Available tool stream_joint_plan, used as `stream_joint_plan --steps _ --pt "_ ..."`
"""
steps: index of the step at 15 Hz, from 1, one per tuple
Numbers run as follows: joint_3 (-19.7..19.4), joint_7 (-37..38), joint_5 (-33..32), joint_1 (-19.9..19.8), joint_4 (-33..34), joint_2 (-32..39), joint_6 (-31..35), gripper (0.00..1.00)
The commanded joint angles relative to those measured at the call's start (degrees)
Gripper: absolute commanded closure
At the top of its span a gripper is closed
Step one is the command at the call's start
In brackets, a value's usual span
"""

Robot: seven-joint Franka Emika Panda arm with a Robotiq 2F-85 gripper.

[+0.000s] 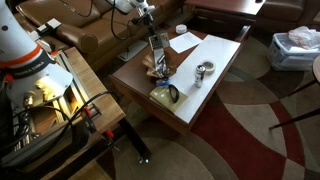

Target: Remove the calculator from the wooden bowl and put it on the table

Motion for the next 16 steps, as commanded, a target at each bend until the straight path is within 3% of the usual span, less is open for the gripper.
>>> stream_joint_plan --steps 1,8,10,14,16 --pt "-0.1 0.0 0.0 -0.1 0.0 0.0 0.0 0.96" --pt "-0.3 -15.5 -5.4 7.0 6.3 2.0 -6.6 0.96" --pt "0.5 -20.6 -5.5 8.4 8.5 2.9 -5.6 0.96" --pt "5.1 -28.9 -2.7 8.9 3.6 0.5 0.7 0.96" --pt "5.9 -28.8 -1.0 8.9 1.8 0.5 0.6 0.95"
